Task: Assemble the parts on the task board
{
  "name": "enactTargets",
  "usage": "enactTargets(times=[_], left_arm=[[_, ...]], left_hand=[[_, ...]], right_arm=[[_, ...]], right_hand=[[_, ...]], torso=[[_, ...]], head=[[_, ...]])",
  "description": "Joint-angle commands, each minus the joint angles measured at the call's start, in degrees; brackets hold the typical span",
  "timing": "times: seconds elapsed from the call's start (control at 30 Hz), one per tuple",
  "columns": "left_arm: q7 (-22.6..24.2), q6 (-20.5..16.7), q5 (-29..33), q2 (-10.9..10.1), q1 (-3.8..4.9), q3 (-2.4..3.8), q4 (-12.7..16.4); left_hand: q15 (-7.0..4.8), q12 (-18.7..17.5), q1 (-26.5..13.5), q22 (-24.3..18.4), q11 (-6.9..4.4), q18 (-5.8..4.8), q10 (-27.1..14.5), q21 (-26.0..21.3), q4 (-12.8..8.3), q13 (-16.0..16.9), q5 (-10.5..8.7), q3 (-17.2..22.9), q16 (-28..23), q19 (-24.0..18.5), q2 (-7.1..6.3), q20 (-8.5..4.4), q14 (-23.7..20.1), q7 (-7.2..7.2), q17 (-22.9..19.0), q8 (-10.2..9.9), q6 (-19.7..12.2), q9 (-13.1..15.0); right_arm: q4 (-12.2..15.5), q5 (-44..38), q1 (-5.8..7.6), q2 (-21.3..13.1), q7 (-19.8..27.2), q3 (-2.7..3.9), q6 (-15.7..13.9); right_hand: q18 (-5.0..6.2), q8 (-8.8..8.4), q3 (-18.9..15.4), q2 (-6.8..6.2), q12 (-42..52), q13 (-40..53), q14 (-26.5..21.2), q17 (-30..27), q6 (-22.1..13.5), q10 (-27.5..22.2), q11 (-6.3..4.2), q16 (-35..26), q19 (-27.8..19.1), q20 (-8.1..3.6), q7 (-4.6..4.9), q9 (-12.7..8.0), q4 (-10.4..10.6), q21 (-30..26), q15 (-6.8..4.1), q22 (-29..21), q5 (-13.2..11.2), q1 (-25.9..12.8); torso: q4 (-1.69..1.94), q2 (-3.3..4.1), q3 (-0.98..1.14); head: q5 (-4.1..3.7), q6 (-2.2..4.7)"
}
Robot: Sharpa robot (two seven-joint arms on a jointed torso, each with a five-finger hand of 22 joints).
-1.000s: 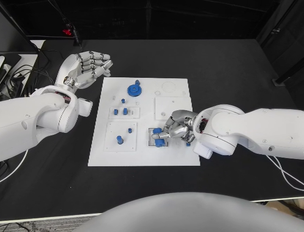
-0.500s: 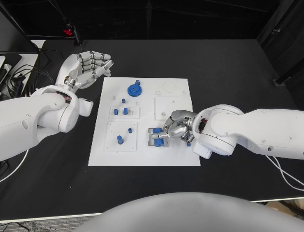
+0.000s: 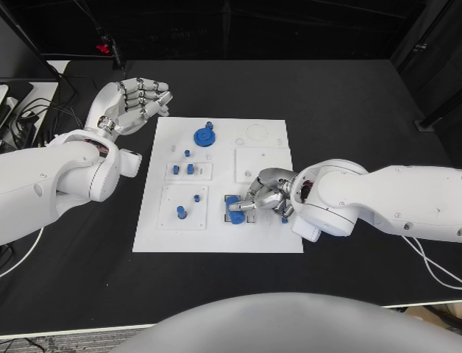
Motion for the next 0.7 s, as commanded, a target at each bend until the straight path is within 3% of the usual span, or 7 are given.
enactTargets(times=[0.03, 0.53, 0.7], left_arm=[[0.18, 0.44, 0.15, 0.07, 0.09, 0.05, 0.07], [0.17, 0.46, 0.15, 0.04, 0.09, 0.05, 0.07], [0.18, 0.48, 0.15, 0.03, 0.09, 0.05, 0.06]], left_hand=[[-0.17, 0.26, -0.03, -0.08, 0.16, 0.50, -0.41, 0.36, 0.10, -0.06, 0.22, -0.44, 0.33, 0.34, 0.70, 0.00, -0.39, 3.35, -0.09, 0.40, -0.60, -0.05], [-0.17, 0.29, 0.01, -0.09, 0.16, 0.50, -0.43, 0.36, 0.10, -0.06, 0.27, -0.46, 0.37, 0.33, 0.73, 0.00, -0.40, 3.35, -0.11, 0.43, -0.62, -0.05], [-0.17, 0.29, 0.01, -0.09, 0.16, 0.50, -0.43, 0.36, 0.10, -0.06, 0.27, -0.46, 0.37, 0.33, 0.73, 0.00, -0.40, 3.35, -0.11, 0.43, -0.62, -0.05]], right_arm=[[0.04, -0.27, 0.06, 0.26, -0.18, 0.02, 1.04], [-0.14, -0.39, 0.05, 0.50, 0.04, 0.02, 0.58], [0.18, -0.41, 0.02, 0.29, 0.52, 0.02, -0.06]], right_hand=[[-0.42, 1.08, -0.78, 0.31, 0.15, 15.08, 5.96, 15.08, -0.99, 5.96, 0.50, 0.14, 6.18, 0.19, 0.07, 0.46, 0.06, 0.19, 0.39, 15.10, -0.57, -0.67], [-0.42, 5.63, -3.27, 1.63, 0.15, 15.08, 5.96, 15.08, -3.89, 5.96, 0.65, 0.14, 6.18, 0.33, 0.24, 2.22, 0.15, 0.19, 0.51, 15.10, -3.11, -3.69], [-0.42, 9.61, -4.36, 1.93, 0.15, 15.08, 5.96, 15.08, -2.95, 5.96, 0.22, 0.14, 6.18, 0.16, -0.35, 3.84, 0.13, 0.19, 0.23, 15.10, -6.87, -4.58]], torso=[[-0.04, -0.03, 0.01], [0.02, -0.04, -0.04], [-0.07, -0.02, 0.01]], head=[[-0.06, 0.00], [-0.07, 0.00], [0.02, 0.00]])
